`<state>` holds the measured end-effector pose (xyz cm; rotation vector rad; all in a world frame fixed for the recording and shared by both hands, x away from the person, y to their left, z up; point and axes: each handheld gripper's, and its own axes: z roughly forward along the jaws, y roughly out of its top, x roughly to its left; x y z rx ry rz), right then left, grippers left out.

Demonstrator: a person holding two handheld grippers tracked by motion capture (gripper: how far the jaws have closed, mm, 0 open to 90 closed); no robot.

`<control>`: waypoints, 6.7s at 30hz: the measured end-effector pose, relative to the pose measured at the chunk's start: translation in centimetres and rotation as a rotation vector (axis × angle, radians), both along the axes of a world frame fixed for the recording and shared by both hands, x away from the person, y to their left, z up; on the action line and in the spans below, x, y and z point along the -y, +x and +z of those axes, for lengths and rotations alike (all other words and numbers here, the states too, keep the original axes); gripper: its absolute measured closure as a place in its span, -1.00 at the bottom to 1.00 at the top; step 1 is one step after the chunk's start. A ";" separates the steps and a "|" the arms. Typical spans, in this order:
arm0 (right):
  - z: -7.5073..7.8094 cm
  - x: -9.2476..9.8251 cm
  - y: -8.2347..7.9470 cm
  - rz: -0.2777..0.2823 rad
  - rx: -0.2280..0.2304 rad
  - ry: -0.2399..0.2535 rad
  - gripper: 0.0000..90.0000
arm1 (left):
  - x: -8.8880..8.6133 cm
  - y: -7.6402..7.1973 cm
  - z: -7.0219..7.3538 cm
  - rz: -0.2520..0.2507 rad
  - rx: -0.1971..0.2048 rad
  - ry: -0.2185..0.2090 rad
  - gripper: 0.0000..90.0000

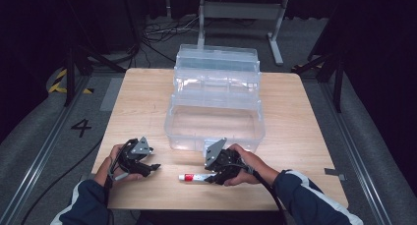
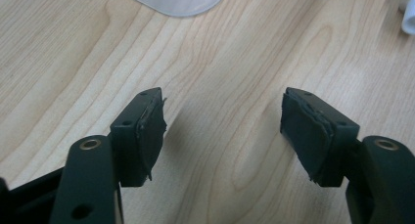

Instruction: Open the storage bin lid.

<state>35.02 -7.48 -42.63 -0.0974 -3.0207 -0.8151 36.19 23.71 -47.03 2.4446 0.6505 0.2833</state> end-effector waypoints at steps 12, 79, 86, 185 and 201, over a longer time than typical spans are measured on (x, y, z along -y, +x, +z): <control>-0.7 -3.0 0.6 0.059 -0.057 -0.144 0.27 | -0.2 0.5 -1.0 0.018 -0.024 -0.105 -0.36; 3.2 1.8 0.5 0.031 0.025 -0.237 0.57 | -0.5 0.3 -1.6 0.023 0.009 -0.159 -0.40; 4.4 3.3 0.7 0.004 0.034 -0.235 0.57 | -0.5 0.3 -1.6 0.023 0.009 -0.160 -0.40; 5.0 6.4 13.0 -0.115 0.016 -0.305 0.57 | -0.5 0.3 -1.6 0.024 0.009 -0.159 -0.40; 2.4 6.4 13.5 -0.103 -0.012 -0.362 0.57 | -0.5 0.3 -1.6 0.024 0.009 -0.160 -0.40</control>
